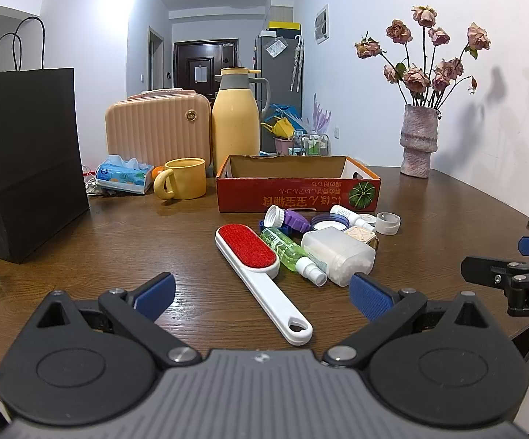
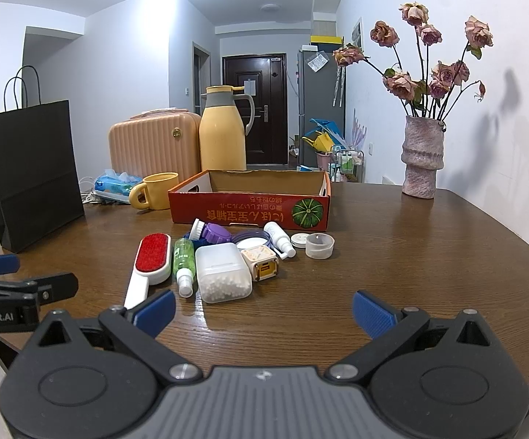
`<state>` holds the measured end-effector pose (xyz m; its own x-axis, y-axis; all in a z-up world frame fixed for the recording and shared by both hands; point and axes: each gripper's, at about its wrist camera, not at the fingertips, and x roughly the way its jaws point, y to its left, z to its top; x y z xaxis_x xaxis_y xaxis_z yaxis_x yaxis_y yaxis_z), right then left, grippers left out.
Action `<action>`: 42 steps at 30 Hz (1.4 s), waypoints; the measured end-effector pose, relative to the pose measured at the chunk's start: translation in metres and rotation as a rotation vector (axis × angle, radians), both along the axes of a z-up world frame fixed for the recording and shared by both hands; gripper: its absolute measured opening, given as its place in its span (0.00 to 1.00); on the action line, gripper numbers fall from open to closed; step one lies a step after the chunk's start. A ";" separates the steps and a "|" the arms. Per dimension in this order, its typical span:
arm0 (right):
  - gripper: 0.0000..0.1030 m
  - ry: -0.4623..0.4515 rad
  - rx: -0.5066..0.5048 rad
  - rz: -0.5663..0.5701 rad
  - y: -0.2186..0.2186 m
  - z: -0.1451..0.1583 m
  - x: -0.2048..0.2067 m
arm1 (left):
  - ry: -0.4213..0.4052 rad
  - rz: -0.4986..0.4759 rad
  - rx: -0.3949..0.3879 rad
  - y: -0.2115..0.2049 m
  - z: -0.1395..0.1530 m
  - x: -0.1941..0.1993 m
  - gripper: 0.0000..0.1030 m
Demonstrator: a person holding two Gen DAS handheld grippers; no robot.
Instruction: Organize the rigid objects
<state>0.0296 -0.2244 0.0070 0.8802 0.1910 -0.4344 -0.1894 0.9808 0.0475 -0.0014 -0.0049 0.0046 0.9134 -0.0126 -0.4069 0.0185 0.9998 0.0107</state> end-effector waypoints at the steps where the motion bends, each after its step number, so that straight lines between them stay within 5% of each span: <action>1: 1.00 0.000 0.000 0.000 0.000 0.000 0.000 | 0.000 0.000 0.000 0.000 0.000 0.000 1.00; 42: 1.00 0.031 -0.016 0.011 0.002 -0.007 0.022 | 0.020 0.013 -0.006 0.003 -0.004 0.016 1.00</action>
